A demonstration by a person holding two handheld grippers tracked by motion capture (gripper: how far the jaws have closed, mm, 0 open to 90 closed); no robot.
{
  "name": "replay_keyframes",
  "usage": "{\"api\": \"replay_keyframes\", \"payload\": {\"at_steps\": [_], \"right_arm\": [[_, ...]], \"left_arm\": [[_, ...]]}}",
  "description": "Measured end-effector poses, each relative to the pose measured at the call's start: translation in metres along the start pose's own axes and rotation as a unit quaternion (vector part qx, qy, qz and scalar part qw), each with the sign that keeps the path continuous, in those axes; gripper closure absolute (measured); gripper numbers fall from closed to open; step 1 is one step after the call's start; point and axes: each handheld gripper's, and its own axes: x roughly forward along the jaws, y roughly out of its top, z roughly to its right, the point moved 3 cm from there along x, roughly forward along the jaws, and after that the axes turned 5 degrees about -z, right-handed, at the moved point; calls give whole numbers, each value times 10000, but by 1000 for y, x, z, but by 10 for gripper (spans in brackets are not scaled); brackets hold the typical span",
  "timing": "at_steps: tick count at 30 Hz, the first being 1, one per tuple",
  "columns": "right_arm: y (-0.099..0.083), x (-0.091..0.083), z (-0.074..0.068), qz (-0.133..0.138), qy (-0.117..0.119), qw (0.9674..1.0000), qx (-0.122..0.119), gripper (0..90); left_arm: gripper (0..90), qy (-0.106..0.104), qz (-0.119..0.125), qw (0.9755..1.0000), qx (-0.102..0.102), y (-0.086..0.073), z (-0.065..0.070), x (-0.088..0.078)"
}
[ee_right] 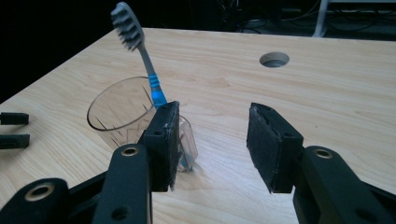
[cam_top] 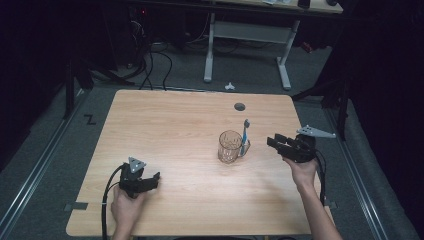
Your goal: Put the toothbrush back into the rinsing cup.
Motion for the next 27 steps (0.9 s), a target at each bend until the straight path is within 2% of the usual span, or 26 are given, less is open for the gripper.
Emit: {"api": "replay_keyframes", "payload": {"at_steps": [16, 27], "right_arm": [[-23, -14, 20, 91, -185, 9992, 344, 553], [-36, -16, 27, 37, -189, 9989, 437, 595]], "left_arm": [[220, 0, -1, 10000, 1, 0, 0, 0], [220, 1, -1, 10000, 1, 0, 0, 0]]}}
